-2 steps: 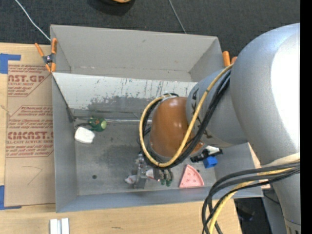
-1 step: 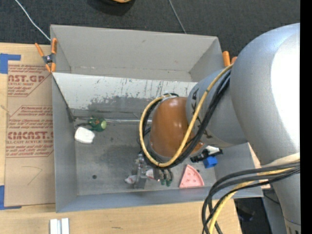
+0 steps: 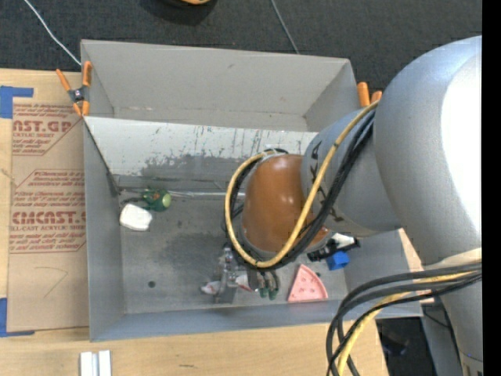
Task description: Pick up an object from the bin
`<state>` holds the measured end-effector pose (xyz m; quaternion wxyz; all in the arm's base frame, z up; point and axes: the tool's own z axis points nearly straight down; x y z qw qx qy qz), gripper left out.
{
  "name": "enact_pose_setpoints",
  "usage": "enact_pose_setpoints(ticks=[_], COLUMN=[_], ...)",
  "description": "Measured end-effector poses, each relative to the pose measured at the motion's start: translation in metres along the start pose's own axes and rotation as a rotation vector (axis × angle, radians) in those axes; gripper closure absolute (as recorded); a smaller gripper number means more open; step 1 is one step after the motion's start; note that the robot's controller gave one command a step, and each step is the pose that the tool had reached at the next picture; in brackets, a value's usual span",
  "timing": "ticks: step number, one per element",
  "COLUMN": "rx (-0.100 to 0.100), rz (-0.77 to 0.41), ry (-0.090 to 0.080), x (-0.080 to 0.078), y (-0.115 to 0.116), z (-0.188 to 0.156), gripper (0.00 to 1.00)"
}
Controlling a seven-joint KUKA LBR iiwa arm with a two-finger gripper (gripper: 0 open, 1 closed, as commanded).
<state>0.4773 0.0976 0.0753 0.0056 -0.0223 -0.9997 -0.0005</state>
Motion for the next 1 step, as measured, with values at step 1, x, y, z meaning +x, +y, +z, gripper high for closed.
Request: enact_pose_setpoints(ticks=[1], rx=[-0.001], rz=[0.000], ry=[-0.004], x=[0.0000], y=[0.0003], z=[-0.1198], gripper=[1.00])
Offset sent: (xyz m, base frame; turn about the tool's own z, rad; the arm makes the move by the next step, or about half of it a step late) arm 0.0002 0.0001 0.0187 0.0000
